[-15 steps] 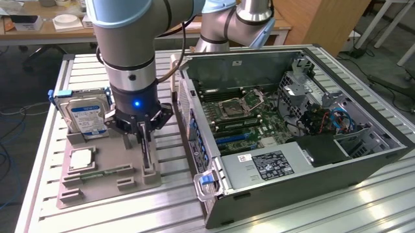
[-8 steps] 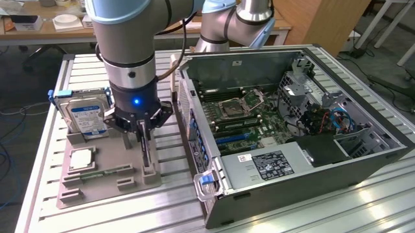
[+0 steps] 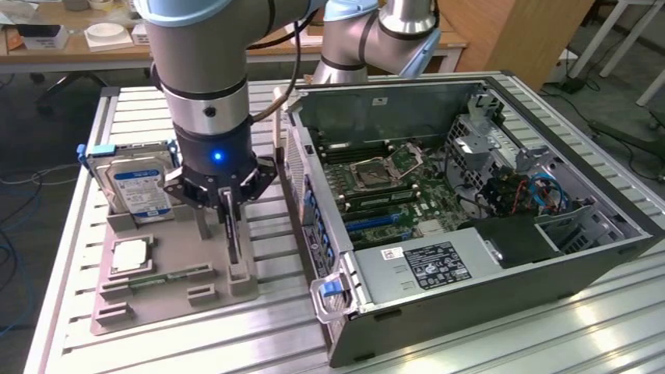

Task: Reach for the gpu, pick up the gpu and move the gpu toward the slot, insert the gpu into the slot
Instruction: 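Pick up the gpu and move the gpu toward the slot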

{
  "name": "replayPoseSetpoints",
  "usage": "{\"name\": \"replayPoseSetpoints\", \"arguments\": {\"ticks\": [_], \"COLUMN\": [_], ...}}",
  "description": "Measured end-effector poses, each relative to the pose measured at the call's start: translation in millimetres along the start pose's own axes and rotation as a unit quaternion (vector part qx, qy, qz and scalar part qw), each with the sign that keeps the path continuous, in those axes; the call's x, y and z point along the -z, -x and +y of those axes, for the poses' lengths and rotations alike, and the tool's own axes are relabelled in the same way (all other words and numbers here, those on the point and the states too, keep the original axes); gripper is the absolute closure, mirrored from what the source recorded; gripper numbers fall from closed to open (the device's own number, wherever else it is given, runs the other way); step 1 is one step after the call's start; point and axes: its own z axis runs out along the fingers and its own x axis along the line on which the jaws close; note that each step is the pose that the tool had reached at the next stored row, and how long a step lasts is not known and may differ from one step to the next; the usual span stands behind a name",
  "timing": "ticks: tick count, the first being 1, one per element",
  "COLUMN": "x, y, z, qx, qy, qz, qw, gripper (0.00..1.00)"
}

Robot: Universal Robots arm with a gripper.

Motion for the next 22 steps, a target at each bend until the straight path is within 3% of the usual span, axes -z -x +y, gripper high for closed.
{"name": "replayPoseSetpoints", "arguments": {"ticks": [10, 22], "x": [10.2, 12.9], "y": [0.0, 0.0], "z": [0.6, 1.6], "qx": [0.000, 0.000], "qy": [0.0000, 0.0003], "qz": [0.0000, -0.0002], "qw": [1.0000, 1.0000], "gripper": [0.74, 0.74]}}
